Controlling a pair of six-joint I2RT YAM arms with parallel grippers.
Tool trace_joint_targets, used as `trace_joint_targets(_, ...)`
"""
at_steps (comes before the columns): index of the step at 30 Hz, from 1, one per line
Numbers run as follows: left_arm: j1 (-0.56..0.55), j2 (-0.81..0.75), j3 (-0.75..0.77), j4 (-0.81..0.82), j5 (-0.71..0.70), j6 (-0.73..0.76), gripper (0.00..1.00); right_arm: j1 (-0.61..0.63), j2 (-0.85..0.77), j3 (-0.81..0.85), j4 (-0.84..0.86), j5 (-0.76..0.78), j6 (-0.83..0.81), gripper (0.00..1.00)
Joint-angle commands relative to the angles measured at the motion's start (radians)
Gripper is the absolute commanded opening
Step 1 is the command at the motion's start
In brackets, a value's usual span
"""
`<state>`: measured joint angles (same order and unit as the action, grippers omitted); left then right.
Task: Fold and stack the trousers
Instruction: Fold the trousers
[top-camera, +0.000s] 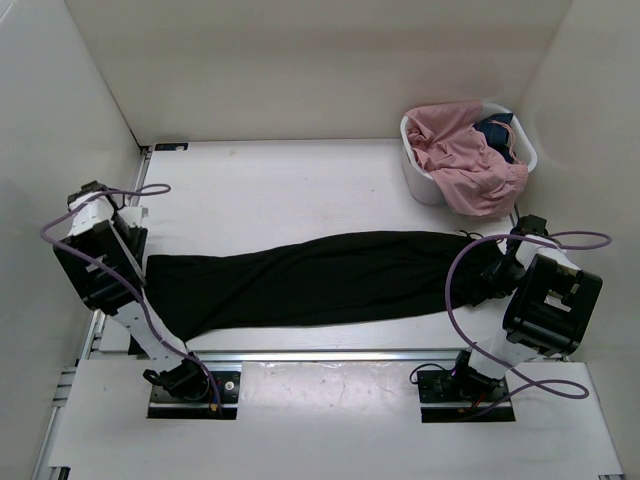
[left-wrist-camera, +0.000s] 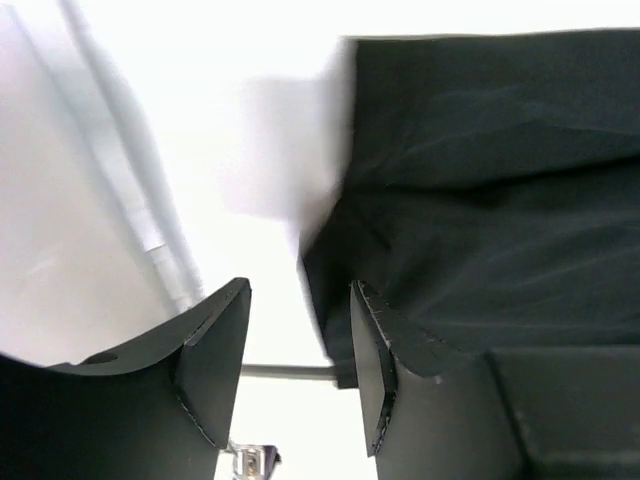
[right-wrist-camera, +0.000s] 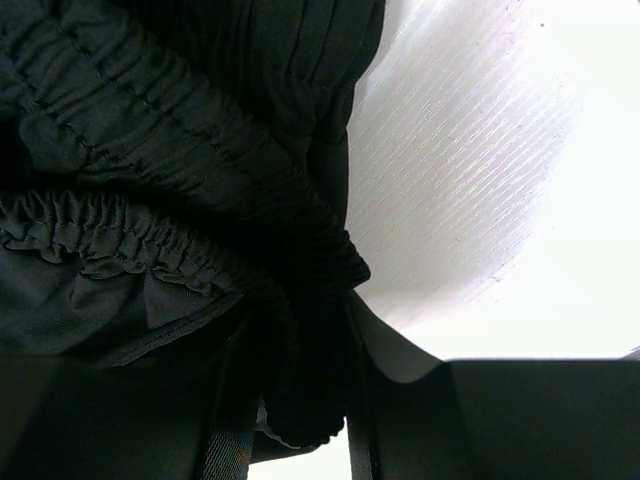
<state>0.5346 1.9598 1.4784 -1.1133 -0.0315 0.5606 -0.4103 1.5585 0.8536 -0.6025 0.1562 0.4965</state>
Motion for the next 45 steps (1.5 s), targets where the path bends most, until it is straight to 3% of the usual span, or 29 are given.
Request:
trace_joint_targets(1,0.004,-0.177,0.042,0.038,-0.076,-0.027,0.56,-0.002,-0.02,-0.016,-0.022,0.028,-0.018,0.38)
trace_joint_targets(9,0.004,-0.148,-0.125,0.036,-0.05,-0.004,0.62,-0.002,-0.02,-0.016,-0.013,0.028,-0.027,0.38)
trace_joint_targets(16,0.004,-0.047,-0.155,0.177,-0.117,-0.004,0.65,-0.002,-0.02,-0.036,-0.013,0.037,-0.027,0.38)
trace_joint_targets(20,0.004,-0.025,-0.127,0.187,0.023,0.005,0.66,-0.002,-0.02,-0.045,-0.003,0.037,-0.027,0.38)
trace_joint_targets(23,0.004,-0.016,-0.138,0.196,0.048,-0.008,0.58,-0.002,-0.029,-0.054,-0.003,0.037,-0.027,0.38)
trace_joint_targets(26,0.004,-0.004,-0.176,0.196,0.025,-0.008,0.35,-0.002,-0.038,-0.054,-0.003,0.037,-0.027,0.38)
trace_joint_targets(31,0.004,-0.045,-0.222,0.196,0.016,0.001,0.15,-0.002,-0.038,-0.054,-0.003,0.037,-0.036,0.38)
trace_joint_targets(39,0.004,-0.156,-0.116,0.119,0.027,-0.018,0.15,-0.002,-0.038,-0.054,-0.003,0.037,-0.036,0.38)
trace_joint_targets(45,-0.015,-0.202,0.032,0.034,0.126,-0.018,0.15,-0.002,-0.028,-0.054,-0.003,0.058,-0.036,0.38)
